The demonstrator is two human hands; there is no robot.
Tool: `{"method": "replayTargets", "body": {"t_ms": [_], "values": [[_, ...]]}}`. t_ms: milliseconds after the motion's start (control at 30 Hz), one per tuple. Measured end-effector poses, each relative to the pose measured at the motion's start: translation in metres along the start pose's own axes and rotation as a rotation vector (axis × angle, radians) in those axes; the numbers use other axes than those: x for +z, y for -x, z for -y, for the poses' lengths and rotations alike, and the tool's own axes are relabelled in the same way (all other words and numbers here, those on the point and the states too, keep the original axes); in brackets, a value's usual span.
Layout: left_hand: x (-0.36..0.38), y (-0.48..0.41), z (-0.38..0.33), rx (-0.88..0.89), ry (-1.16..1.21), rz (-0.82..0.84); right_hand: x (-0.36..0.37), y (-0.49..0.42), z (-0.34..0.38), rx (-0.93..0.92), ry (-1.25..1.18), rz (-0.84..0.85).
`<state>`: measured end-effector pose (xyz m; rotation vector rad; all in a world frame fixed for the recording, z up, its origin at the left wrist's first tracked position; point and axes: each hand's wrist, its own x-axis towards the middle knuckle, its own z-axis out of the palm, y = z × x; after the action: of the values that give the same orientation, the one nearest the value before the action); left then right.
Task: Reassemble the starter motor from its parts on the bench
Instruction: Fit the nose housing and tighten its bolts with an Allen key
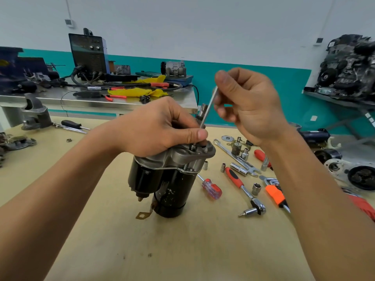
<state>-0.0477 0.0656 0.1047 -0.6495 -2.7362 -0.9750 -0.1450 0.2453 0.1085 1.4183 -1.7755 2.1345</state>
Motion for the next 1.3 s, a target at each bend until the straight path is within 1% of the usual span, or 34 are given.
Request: {"method": "replayTargets", "body": {"t_ms": [33,100,167,233,300,333,367,400,467,500,533,567,633,700,733,767,833,867,900,933,967,1000,1067,1100,1167,1200,1233,1267,1300], "values": [[0.000,0.000,0.000,-0.010,0.006,0.000,0.003,0.001,0.000,-0.085,0.118,-0.079],[-0.001,0.000,0.000,-0.015,0.020,0.002,0.009,0.003,0.003,-0.295,0.442,-0.241],[0.000,-0.001,0.000,-0.002,0.031,-0.007,0.017,0.005,0.007,-0.431,0.741,-0.395],[0.002,-0.002,0.000,0.011,0.024,-0.019,0.026,0.009,0.007,-0.467,0.904,-0.520],[0.002,-0.001,-0.001,0.016,0.026,-0.017,0.033,0.010,0.006,-0.454,0.911,-0.567],[0.002,-0.001,-0.002,0.013,0.035,-0.010,0.034,0.009,0.006,-0.432,0.835,-0.536],[0.001,0.000,-0.002,0.007,0.044,-0.002,0.031,0.007,0.006,-0.379,0.691,-0.458],[0.001,0.000,-0.002,-0.001,0.047,0.003,0.025,0.005,0.007,-0.287,0.495,-0.343],[0.001,0.000,-0.001,-0.007,0.040,0.003,0.010,0.002,0.009,-0.008,0.024,-0.030],[0.001,0.001,-0.001,-0.001,0.040,0.004,0.004,0.002,0.009,0.118,-0.161,0.112],[0.001,0.001,-0.001,0.007,0.039,0.009,-0.002,0.002,0.008,0.195,-0.287,0.211],[0.001,0.001,-0.001,0.009,0.036,0.013,-0.004,0.002,0.006,0.229,-0.366,0.263],[0.000,0.001,-0.001,0.001,0.035,0.016,-0.003,0.004,0.004,0.230,-0.428,0.261],[0.000,0.001,-0.001,-0.004,0.046,0.012,0.005,0.003,0.005,0.188,-0.384,0.169],[0.001,0.000,-0.001,-0.004,0.050,0.012,0.011,0.002,0.006,0.137,-0.299,0.083],[0.001,0.000,-0.001,-0.001,0.053,0.014,0.018,0.001,0.007,0.049,-0.145,-0.043],[0.003,-0.001,-0.003,0.014,0.057,0.026,0.031,0.000,0.007,-0.181,0.348,-0.350],[0.003,-0.002,-0.004,0.023,0.055,0.033,0.036,0.001,0.008,-0.241,0.558,-0.461],[0.004,-0.002,-0.005,0.030,0.050,0.037,0.040,0.001,0.009,-0.238,0.649,-0.524],[0.004,-0.002,-0.006,0.033,0.046,0.037,0.040,0.002,0.010,-0.194,0.640,-0.537],[0.004,-0.003,-0.006,0.035,0.041,0.032,0.038,0.001,0.012,-0.099,0.535,-0.501],[0.005,-0.003,-0.006,0.034,0.034,0.024,0.034,0.000,0.015,0.040,0.347,-0.418],[0.004,-0.002,-0.005,0.032,0.026,0.015,0.024,-0.002,0.021,0.328,-0.057,-0.166],[0.004,-0.002,-0.005,0.032,0.029,0.016,0.019,-0.003,0.022,0.410,-0.189,-0.062],[0.004,-0.001,-0.005,0.034,0.033,0.024,0.013,-0.004,0.021,0.469,-0.407,0.051],[0.003,-0.001,-0.004,0.035,0.035,0.027,0.014,-0.003,0.019,0.482,-0.514,0.056],[0.002,-0.001,-0.004,0.036,0.038,0.025,0.018,-0.001,0.015,0.485,-0.623,0.028],[0.001,0.000,-0.002,0.039,0.041,0.017,0.023,0.001,0.011,0.464,-0.721,-0.025],[0.000,0.000,-0.001,0.043,0.046,0.011,0.031,0.004,0.007,0.403,-0.768,-0.102]]}}
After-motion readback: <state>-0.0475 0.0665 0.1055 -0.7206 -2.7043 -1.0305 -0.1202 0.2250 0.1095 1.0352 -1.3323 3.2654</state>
